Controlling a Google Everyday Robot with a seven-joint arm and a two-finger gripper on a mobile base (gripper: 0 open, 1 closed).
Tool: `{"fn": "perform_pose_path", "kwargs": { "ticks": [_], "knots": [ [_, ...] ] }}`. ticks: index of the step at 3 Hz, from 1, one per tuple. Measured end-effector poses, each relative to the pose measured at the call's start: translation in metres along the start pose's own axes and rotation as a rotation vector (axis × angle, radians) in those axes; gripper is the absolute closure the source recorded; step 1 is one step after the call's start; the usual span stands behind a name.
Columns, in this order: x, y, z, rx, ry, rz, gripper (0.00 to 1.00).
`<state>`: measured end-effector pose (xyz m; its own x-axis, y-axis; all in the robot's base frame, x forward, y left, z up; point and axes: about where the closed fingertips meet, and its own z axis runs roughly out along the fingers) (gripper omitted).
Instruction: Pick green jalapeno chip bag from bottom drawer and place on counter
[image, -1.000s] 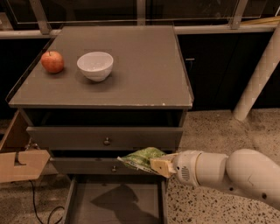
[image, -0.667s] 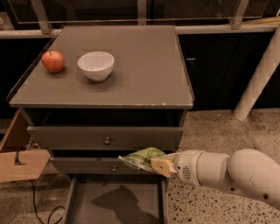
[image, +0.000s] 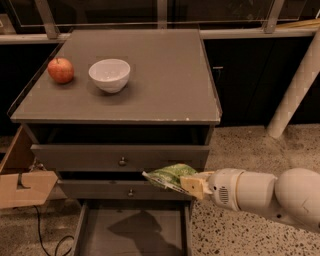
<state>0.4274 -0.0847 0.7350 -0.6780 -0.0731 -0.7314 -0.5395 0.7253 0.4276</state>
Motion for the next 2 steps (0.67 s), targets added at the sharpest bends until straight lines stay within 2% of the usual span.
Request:
{"fn": "perform_pose_path", "kwargs": {
  "ticks": [1, 2],
  "knots": [
    [-0.024, 0.000, -0.040, 0.060, -0.063, -0.035, 1.00],
    [-0.038, -0.002, -0.063, 0.095, -0.112, -0.058, 1.00]
  ]
}}
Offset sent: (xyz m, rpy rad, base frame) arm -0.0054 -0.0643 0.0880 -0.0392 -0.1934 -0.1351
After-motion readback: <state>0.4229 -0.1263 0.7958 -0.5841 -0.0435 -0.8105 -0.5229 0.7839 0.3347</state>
